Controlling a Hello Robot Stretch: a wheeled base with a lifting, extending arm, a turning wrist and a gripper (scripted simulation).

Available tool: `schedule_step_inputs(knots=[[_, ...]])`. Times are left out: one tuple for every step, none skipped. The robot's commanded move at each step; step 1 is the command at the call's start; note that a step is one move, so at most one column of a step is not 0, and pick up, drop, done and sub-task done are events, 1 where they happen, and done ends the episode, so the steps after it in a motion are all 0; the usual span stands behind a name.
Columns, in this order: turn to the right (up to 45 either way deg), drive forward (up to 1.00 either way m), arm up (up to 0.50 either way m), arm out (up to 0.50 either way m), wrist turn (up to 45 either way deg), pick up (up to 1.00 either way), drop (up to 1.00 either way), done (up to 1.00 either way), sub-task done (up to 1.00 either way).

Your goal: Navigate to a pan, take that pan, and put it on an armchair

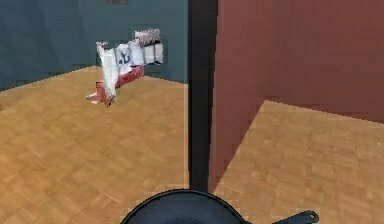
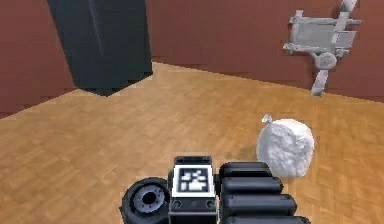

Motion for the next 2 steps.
schedule_step_inputs(knots=[[-6.0,0.00,0.00,0.00,0.0,0.00,0.00,0.00,0.00],[0.0,0.35,0.00,0.00,0.0,0.00,0.00,0.00,0.00]])
